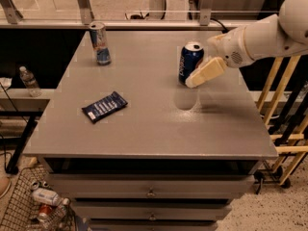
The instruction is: Move pepsi can near redbull can
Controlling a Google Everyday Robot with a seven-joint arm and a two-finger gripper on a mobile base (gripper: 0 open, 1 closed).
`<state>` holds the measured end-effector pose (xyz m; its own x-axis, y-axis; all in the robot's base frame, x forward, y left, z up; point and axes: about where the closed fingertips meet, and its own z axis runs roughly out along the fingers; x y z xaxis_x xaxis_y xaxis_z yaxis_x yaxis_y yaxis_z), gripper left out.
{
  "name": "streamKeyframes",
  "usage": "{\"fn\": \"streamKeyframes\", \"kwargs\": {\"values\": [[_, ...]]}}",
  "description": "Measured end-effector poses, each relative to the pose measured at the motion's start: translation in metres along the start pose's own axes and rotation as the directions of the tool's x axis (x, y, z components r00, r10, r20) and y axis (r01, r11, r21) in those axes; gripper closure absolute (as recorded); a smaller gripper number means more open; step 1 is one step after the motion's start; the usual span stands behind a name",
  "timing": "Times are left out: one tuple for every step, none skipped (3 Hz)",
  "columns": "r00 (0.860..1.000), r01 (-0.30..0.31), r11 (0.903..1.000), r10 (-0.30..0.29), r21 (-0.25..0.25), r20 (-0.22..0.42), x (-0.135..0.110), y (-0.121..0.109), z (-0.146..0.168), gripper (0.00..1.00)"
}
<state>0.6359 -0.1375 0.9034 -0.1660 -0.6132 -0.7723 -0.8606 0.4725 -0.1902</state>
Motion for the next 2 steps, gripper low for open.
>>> {"fn": "streamKeyframes", "kwargs": {"values": [[1.000,0.016,0.9979,-0.015,-0.062,0.020,-0.012,0.011,0.021,0.25],[0.999,0.026,0.9950,-0.023,-0.096,0.030,-0.017,0.018,0.032,0.47]]}}
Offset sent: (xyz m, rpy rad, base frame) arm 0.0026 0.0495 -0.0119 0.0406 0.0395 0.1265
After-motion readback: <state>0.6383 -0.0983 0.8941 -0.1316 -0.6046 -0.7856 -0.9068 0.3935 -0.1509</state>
